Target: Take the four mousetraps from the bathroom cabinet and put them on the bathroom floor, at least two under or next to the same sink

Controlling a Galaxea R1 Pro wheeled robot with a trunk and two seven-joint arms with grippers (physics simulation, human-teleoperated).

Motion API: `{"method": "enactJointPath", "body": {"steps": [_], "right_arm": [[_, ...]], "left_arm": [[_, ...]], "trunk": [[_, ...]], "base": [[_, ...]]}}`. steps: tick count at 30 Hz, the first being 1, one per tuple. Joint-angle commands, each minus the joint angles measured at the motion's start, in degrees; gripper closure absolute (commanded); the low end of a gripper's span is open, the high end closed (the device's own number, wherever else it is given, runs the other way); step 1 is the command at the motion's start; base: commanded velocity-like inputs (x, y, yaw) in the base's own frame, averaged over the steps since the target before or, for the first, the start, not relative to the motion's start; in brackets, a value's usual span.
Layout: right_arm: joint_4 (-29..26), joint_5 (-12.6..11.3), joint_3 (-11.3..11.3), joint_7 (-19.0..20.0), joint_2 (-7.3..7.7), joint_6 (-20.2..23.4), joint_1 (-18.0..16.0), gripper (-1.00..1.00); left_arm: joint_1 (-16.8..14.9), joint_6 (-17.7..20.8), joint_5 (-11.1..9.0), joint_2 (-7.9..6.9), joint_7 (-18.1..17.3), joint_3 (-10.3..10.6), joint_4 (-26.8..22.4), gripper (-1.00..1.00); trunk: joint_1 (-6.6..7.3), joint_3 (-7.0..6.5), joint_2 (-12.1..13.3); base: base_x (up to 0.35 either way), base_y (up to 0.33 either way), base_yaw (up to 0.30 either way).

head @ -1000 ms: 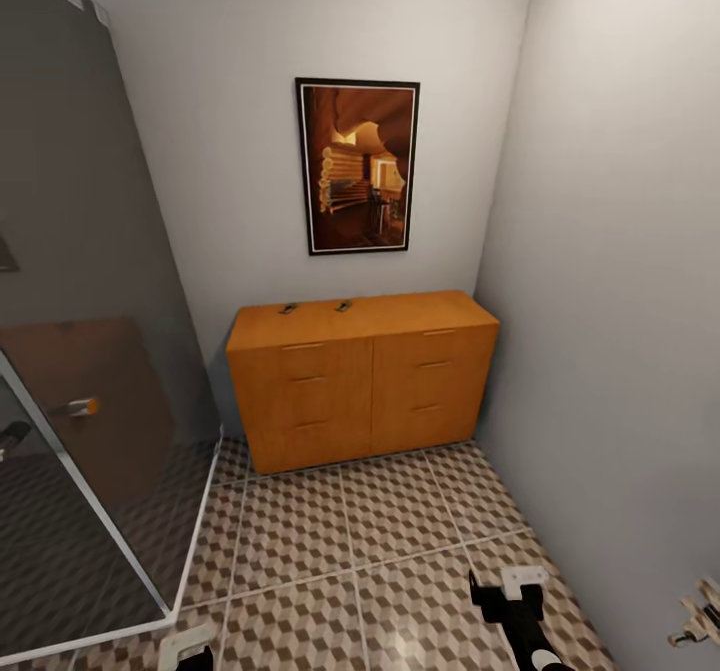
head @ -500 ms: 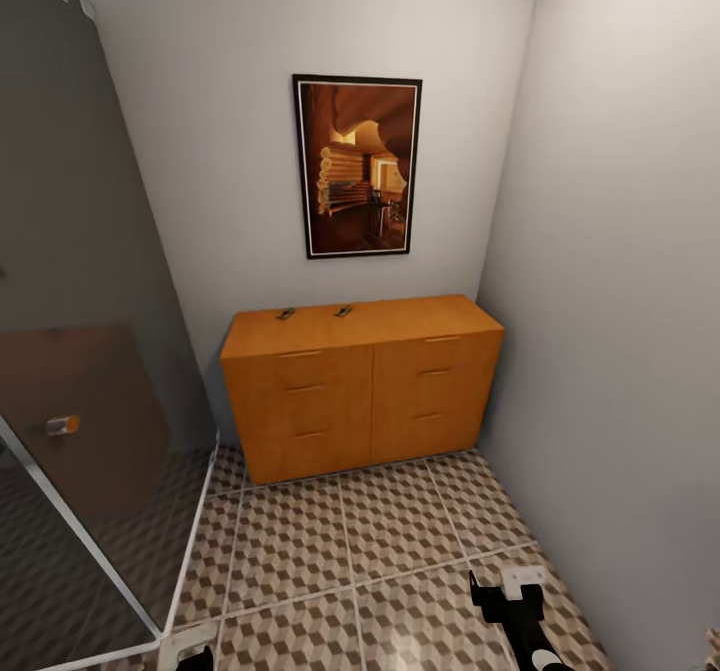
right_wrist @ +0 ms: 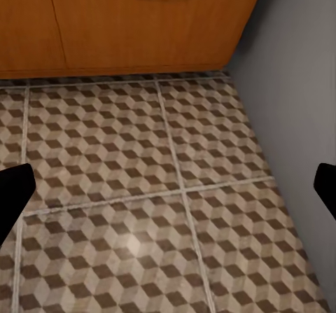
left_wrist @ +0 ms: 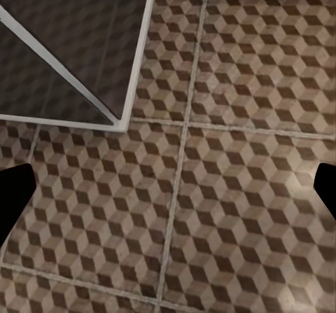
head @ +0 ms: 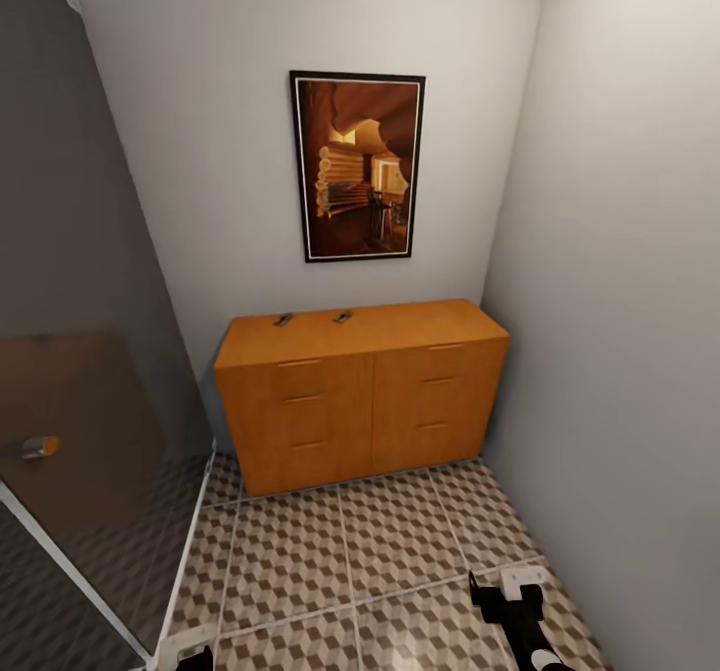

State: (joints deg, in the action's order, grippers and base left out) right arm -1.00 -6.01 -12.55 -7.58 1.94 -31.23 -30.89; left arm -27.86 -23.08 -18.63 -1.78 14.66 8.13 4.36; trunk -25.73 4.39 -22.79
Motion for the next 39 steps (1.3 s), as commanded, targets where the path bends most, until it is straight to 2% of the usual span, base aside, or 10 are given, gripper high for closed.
{"method": "enactJointPath", "body": {"steps": [1, 27, 39], "right_arm": [[0.04, -0.59, -0.53, -0.06, 0.0, -0.16, -0.05, -1.0], [0.04, -0.59, -0.55, -0.06, -0.09, -0.15, -0.05, -1.0], [0.04, -0.59, -0.55, -0.06, -0.09, -0.15, -0.05, -1.0]], "left_arm": [[-0.1, -0.3, -0.33, 0.03, 0.09, 0.48, 0.21, -1.0], [-0.09, -0.3, -0.35, 0.03, 0.07, 0.48, 0.21, -1.0], [-0.09, -0.3, -0.35, 0.03, 0.1, 0.47, 0.21, -1.0]], "trunk": [[-0.05, 0.13, -0.12], [-0.05, 0.23, -0.12], [-0.05, 0.25, -0.12]], "base": [[0.172, 0.0, 0.035], [0.175, 0.0, 0.15], [0.175, 0.0, 0.016]]}}
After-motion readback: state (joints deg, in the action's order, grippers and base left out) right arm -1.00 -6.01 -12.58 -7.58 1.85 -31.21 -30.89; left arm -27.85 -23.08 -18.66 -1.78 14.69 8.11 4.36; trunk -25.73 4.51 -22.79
